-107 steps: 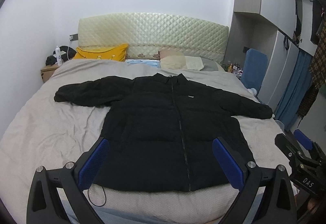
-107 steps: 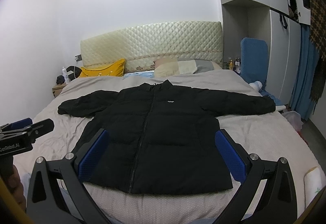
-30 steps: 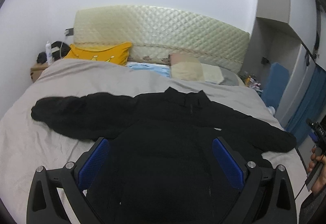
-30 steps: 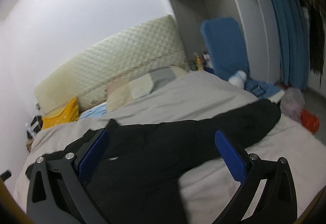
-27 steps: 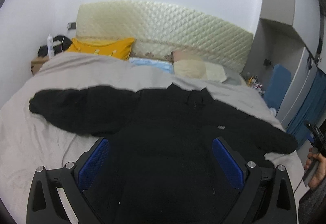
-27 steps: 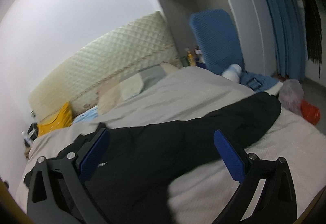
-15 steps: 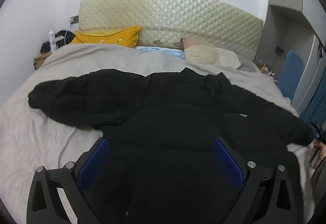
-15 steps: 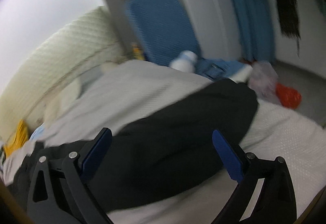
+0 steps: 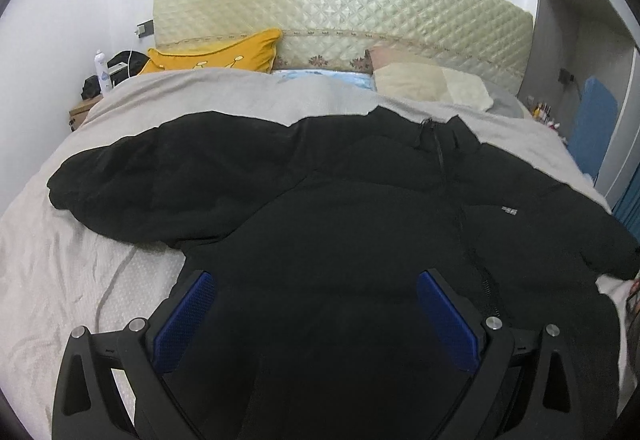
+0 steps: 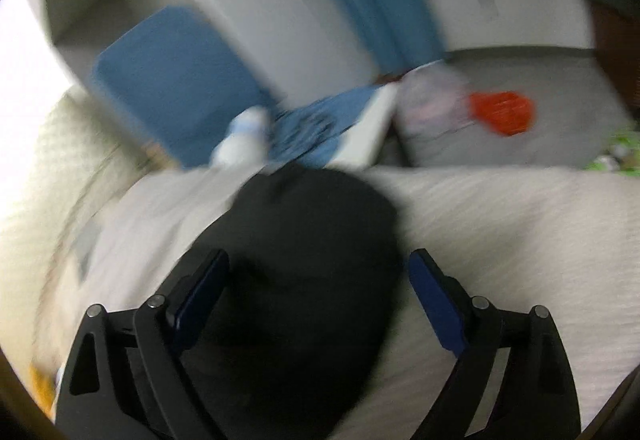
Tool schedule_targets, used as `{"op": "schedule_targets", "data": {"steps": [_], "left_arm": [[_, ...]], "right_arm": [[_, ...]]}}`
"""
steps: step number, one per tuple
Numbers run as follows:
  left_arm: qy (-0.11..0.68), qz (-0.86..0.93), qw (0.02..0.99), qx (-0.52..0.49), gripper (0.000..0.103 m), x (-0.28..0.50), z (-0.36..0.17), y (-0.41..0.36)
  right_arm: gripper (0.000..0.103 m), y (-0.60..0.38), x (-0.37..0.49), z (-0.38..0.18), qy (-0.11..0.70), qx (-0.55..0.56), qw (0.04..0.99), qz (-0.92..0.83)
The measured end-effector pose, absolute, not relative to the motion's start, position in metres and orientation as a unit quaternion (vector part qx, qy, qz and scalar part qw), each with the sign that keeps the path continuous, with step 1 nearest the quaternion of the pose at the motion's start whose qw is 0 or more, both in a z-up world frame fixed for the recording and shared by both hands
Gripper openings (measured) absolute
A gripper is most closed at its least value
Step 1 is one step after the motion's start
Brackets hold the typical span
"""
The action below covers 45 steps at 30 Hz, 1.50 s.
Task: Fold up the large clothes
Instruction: 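Lift the sleeve with the right tool and carry it across the jacket body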
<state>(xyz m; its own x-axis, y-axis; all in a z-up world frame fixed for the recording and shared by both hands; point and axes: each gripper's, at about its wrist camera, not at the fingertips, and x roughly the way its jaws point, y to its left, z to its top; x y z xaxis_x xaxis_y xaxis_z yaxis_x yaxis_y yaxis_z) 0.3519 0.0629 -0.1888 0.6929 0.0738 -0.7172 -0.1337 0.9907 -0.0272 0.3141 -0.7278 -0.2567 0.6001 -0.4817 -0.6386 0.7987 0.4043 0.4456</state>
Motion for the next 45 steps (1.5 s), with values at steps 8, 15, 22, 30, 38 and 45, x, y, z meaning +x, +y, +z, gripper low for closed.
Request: {"op": "schedule_targets", "data": {"steps": [8, 15, 22, 30, 38, 45], "left_arm": [[0.387, 0.053, 0.920, -0.027, 0.102, 0.352, -0.192, 0.054], [0.385, 0.058, 0.921, -0.025, 0.102, 0.352, -0.189, 0.055], [0.372, 0.052, 0.927, -0.014, 0.102, 0.339, -0.174, 0.055], [0.354, 0.050, 0.934, -0.009, 0.102, 0.315, -0.159, 0.062], [0.341, 0.042, 0.939, -0.025, 0.102, 0.288, -0.145, 0.082], [0.319, 0.029, 0.946, -0.049, 0.102, 0.255, -0.128, 0.102]], "right_arm": [[0.091, -0.754, 0.311, -0.275, 0.199, 0.428, 0.823, -0.317], [0.026, -0.738, 0.329, -0.251, 0.239, 0.391, 0.841, -0.286], [0.019, -0.722, 0.324, -0.168, 0.220, 0.336, 0.875, -0.273], [0.018, -0.690, 0.306, -0.089, 0.181, 0.317, 0.897, -0.249], [0.018, -0.619, 0.304, -0.007, 0.154, 0.255, 0.931, -0.209], [0.018, -0.514, 0.307, 0.054, 0.116, 0.191, 0.962, -0.159]]}}
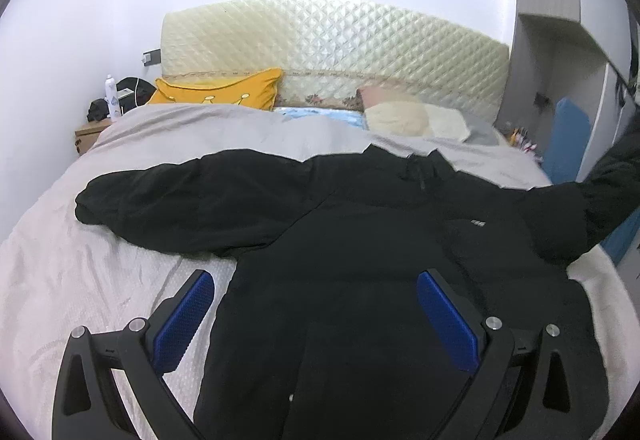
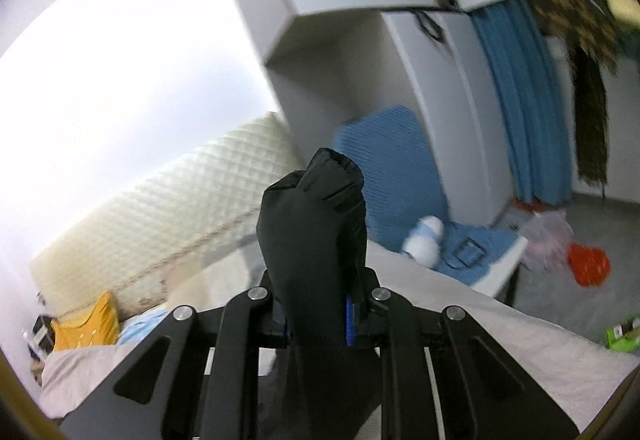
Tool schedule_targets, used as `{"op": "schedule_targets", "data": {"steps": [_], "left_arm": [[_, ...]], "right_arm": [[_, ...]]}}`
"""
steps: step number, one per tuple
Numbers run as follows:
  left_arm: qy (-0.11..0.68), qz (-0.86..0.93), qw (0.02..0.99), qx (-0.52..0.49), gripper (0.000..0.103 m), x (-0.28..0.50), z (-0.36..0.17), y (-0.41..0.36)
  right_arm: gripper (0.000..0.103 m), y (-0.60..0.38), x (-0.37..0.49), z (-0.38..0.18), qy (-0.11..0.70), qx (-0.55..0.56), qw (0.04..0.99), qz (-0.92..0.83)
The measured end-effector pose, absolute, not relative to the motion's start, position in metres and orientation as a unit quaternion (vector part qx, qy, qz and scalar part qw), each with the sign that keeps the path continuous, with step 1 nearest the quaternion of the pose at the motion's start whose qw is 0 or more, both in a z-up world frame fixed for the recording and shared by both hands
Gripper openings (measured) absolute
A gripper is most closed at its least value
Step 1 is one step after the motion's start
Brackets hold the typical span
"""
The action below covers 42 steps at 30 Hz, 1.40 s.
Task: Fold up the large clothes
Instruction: 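Lift the sleeve with the right tool and carry it across the jacket body, then lay the sleeve on the jacket body and open the right tool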
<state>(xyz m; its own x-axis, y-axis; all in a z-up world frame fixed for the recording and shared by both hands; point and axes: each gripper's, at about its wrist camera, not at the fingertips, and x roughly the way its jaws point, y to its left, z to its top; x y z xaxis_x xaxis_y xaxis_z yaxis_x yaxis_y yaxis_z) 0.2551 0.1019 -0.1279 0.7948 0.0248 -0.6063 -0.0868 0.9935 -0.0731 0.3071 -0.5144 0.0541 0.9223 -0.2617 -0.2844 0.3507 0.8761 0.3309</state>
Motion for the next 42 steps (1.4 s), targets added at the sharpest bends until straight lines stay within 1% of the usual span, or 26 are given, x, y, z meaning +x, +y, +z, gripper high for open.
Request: {"op": "schedule_targets", "data": {"steps": [4, 6, 8, 13, 18, 24, 28, 32, 36, 42], "left_arm": [[0.317, 0.022, 0.946, -0.063, 0.102, 0.242, -0.124, 0.109], [0.327, 0.001, 0.941, -0.085, 0.102, 0.236, -0.124, 0.113], [0.322, -0.002, 0.943, -0.083, 0.102, 0.229, -0.123, 0.115], [0.314, 0.005, 0.947, -0.060, 0.102, 0.220, -0.123, 0.116], [0.317, 0.004, 0.946, -0.071, 0.102, 0.215, -0.126, 0.129], [0.299, 0.031, 0.950, -0.087, 0.102, 0.205, -0.127, 0.152], [0.298, 0.045, 0.949, -0.089, 0.102, 0.207, -0.131, 0.163], [0.298, 0.053, 0.946, -0.116, 0.102, 0.210, -0.135, 0.179], [0.302, 0.059, 0.944, -0.121, 0.102, 0.212, -0.139, 0.185], [0.308, 0.062, 0.942, -0.120, 0.102, 0.216, -0.145, 0.186]], "right_arm": [[0.018, -0.441, 0.312, 0.082, 0.106, 0.150, 0.978, -0.101], [0.019, -0.406, 0.311, 0.091, 0.101, 0.132, 0.983, -0.075], [0.019, -0.374, 0.313, 0.096, 0.101, 0.119, 0.987, -0.049], [0.019, -0.303, 0.317, 0.095, 0.110, 0.087, 0.990, 0.012], [0.019, -0.227, 0.322, 0.071, 0.136, 0.049, 0.987, 0.075], [0.019, -0.129, 0.331, 0.021, 0.185, 0.012, 0.972, 0.146], [0.020, -0.069, 0.344, -0.033, 0.224, -0.014, 0.958, 0.177], [0.022, -0.034, 0.350, -0.084, 0.268, -0.022, 0.944, 0.191], [0.022, 0.001, 0.359, -0.138, 0.306, -0.037, 0.931, 0.196], [0.023, 0.024, 0.372, -0.194, 0.352, -0.045, 0.917, 0.183]]}}
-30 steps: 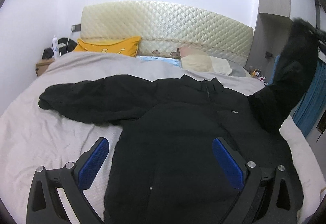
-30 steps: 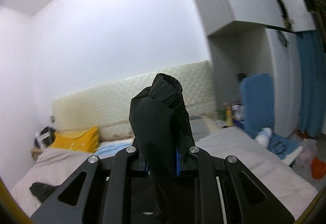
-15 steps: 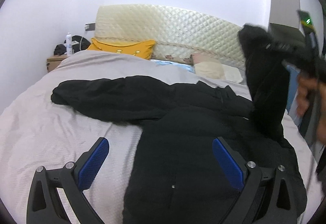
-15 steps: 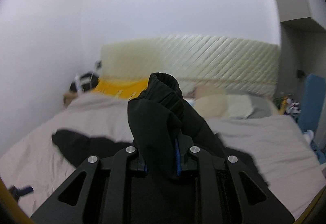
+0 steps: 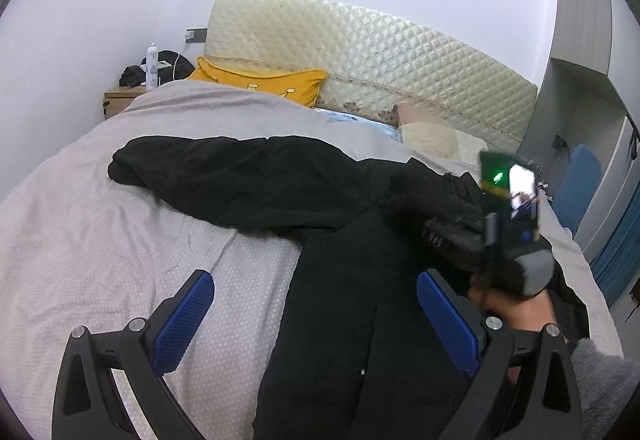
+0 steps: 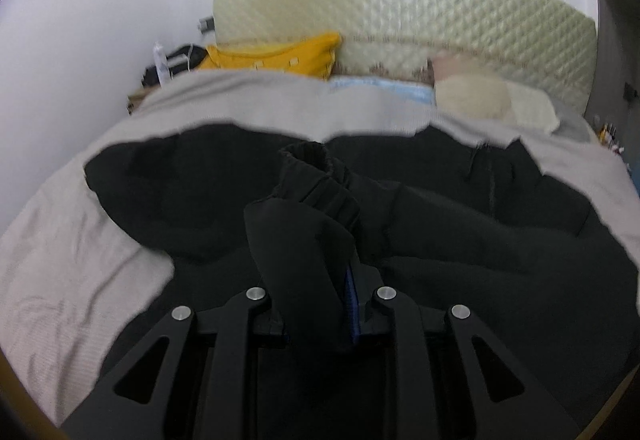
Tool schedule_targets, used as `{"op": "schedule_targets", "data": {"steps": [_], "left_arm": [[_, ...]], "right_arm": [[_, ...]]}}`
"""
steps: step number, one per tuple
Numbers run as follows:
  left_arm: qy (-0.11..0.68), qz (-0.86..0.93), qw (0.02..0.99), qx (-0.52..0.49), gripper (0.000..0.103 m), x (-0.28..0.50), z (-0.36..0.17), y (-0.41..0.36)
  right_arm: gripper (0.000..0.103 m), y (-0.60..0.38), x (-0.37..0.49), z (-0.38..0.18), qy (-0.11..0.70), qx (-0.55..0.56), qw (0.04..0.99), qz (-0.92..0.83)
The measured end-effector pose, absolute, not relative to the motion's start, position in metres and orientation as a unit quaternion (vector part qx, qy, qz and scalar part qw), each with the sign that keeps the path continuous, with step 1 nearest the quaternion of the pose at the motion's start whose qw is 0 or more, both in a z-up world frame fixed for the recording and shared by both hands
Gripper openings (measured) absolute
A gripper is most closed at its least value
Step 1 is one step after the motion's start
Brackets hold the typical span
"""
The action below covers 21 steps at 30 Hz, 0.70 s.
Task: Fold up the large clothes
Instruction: 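Lay the sleeve on the jacket body and open the right tool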
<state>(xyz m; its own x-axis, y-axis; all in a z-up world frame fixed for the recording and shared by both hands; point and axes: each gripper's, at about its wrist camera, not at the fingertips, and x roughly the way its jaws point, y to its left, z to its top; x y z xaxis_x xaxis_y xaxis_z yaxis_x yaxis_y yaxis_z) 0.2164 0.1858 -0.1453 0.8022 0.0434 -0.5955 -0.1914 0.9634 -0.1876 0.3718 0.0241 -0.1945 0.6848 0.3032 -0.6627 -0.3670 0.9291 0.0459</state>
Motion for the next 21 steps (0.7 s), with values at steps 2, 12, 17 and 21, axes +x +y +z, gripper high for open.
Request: {"op": "schedule_targets", "data": {"steps": [2, 12, 17, 21], "left_arm": [[0.310, 0.064, 0.941, -0.122, 0.102, 0.218, -0.148, 0.186], [0.317, 0.059, 0.939, -0.118, 0.102, 0.224, -0.154, 0.185], [0.318, 0.058, 0.940, -0.110, 0.102, 0.221, -0.153, 0.180], [0.314, 0.060, 0.942, -0.101, 0.102, 0.217, -0.150, 0.175]], "right_arm": [[0.023, 0.027, 0.374, -0.206, 0.362, -0.050, 0.913, 0.183], [0.066, 0.026, 0.360, -0.187, 0.375, -0.064, 0.903, 0.197], [0.070, 0.020, 0.340, -0.171, 0.363, -0.066, 0.906, 0.208], [0.070, -0.004, 0.324, -0.156, 0.352, -0.052, 0.913, 0.197]]}}
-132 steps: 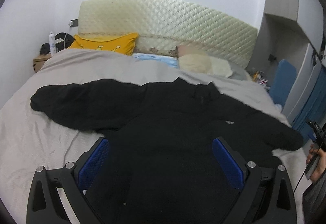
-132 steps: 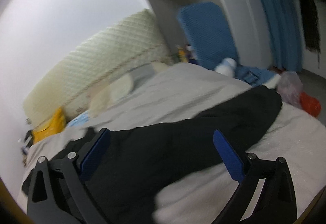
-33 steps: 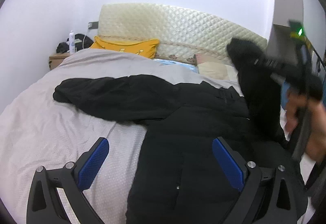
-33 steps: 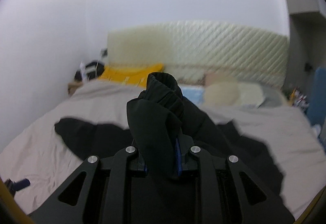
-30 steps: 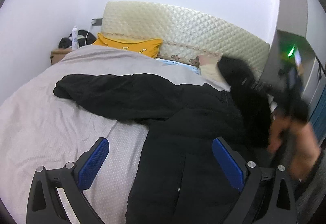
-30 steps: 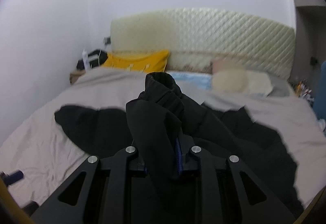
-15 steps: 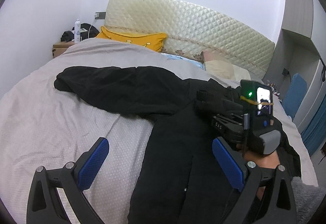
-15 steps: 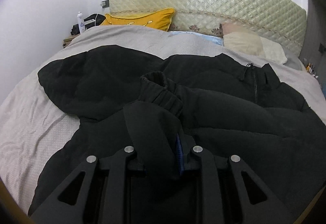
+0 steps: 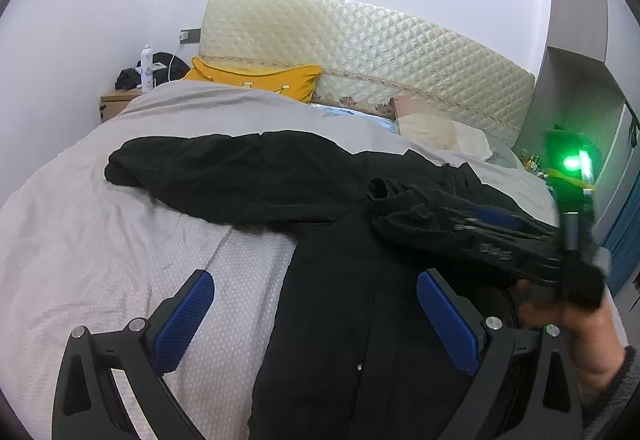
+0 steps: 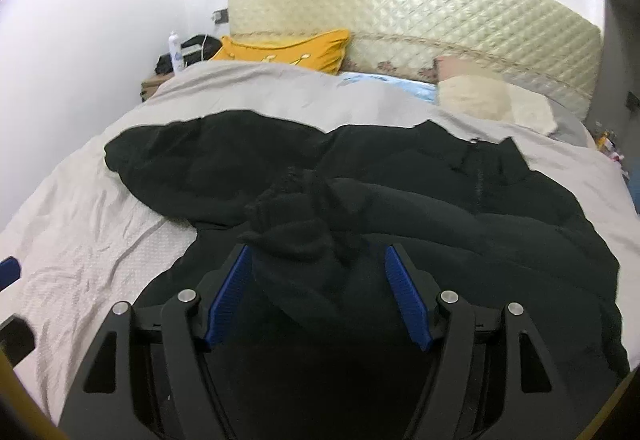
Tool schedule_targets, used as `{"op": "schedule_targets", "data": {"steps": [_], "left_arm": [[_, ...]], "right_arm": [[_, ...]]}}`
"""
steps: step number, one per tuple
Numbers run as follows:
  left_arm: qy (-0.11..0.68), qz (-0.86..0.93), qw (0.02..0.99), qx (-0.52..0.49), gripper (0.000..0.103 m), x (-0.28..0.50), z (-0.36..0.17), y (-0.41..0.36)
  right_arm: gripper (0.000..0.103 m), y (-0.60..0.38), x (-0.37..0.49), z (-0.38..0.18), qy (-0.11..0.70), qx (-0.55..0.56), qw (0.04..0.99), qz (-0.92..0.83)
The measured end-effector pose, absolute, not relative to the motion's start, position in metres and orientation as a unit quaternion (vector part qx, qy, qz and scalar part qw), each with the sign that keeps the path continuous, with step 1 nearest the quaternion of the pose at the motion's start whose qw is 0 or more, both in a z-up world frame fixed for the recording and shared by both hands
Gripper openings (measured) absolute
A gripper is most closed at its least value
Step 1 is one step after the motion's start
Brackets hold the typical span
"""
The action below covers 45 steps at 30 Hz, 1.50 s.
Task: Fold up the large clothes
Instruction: 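Lay the sleeve on the jacket body and open the right tool, then grasp the other sleeve cuff with the left tool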
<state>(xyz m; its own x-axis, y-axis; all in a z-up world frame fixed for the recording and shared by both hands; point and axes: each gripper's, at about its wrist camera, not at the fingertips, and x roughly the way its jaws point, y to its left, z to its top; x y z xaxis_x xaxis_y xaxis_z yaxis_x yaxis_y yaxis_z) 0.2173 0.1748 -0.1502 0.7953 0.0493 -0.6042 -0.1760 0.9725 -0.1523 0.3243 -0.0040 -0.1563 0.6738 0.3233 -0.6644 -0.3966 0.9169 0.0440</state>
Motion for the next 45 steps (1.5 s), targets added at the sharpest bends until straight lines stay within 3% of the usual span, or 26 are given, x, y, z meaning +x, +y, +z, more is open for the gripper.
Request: {"op": "schedule_targets", "data": {"steps": [18, 33, 45], "left_arm": [[0.279, 0.027, 0.957, -0.077, 0.102, 0.189, -0.118, 0.136], [0.292, -0.001, 0.955, -0.061, 0.102, 0.181, -0.127, 0.104], [0.303, -0.005, 0.952, -0.049, 0.102, 0.187, -0.139, 0.090]], "right_arm": [[0.070, -0.122, 0.198, -0.073, 0.275, 0.006, 0.951, 0.141], [0.070, -0.188, 0.096, -0.054, 0.242, 0.005, 0.964, 0.109], [0.072, -0.206, 0.034, -0.069, 0.216, 0.025, 0.971, 0.100]]}}
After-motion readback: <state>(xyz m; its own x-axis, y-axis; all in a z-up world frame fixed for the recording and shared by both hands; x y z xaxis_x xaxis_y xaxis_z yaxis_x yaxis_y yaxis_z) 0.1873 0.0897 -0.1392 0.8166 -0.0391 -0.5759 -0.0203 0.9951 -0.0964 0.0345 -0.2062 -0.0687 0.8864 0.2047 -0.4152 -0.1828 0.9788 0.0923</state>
